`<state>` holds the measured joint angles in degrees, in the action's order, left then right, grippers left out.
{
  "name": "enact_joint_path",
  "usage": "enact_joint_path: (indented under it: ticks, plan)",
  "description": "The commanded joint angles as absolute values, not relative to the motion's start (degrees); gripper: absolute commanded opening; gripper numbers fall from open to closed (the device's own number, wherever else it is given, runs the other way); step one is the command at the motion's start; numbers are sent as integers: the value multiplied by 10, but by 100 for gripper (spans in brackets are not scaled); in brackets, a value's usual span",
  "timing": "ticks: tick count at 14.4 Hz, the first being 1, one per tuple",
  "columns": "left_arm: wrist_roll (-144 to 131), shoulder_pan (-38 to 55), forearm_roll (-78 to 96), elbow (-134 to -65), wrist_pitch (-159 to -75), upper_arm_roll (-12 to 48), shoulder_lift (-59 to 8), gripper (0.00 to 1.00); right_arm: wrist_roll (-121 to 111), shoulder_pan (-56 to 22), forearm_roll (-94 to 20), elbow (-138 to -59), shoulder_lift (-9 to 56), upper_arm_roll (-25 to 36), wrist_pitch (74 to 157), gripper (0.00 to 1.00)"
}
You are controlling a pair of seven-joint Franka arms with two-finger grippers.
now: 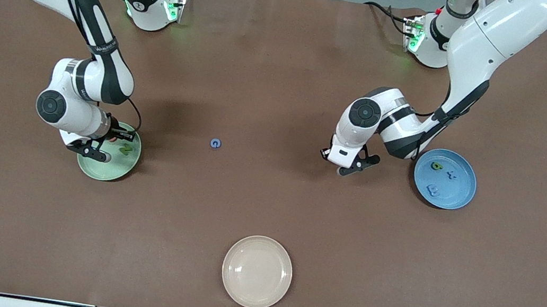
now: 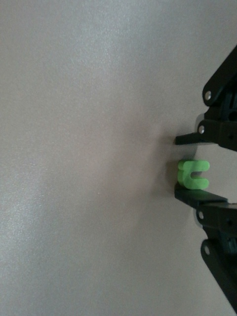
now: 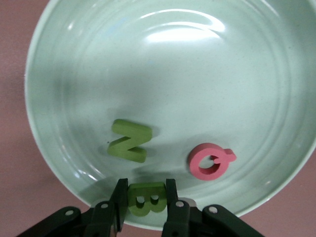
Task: Sort upper and lower case letters into plates
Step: 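Grasp the green n with the left gripper while the right gripper releases the B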
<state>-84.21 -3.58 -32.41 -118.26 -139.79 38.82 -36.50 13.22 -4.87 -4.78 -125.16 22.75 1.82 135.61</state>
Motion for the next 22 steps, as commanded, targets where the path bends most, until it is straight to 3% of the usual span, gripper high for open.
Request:
enact_joint_path:
  ticks: [1, 4, 8, 9, 10, 12, 15, 17, 22]
  plan:
    - [-852, -39, -338, -1178, -1401, 388, -373, 21, 127, -33, -56, -1272, 206, 16, 1356, 0]
    - [-855, -54, -341, -1179, -1401, 388, -359, 12, 129, -34, -56, -1272, 207, 16, 1360, 1]
    - [-838, -80, -340, -1176, -1389, 393, -309, 10, 135, -39, -57, -1267, 207, 15, 1358, 16]
    - [-805, -103, -333, -1175, -1379, 403, -295, 10, 135, -38, -57, -1267, 207, 15, 1355, 49]
    - [-763, -126, -330, -1167, -1357, 421, -286, 10, 134, -36, -57, -1266, 206, 15, 1354, 99]
    - [-688, -195, -320, -1152, -1314, 469, -282, 10, 127, -24, -56, -1247, 203, 18, 1334, 100]
    - [-602, -332, -320, -1154, -1265, 560, -285, 10, 134, -8, -56, -1166, 204, 18, 1218, 100]
    - [-542, -381, -320, -1159, -1240, 575, -284, 10, 148, -15, -57, -1145, 197, 15, 1181, 100]
    - [-439, -463, -321, -1186, -1234, 574, -288, 10, 389, -47, -73, -1142, 178, 12, 1180, 100]
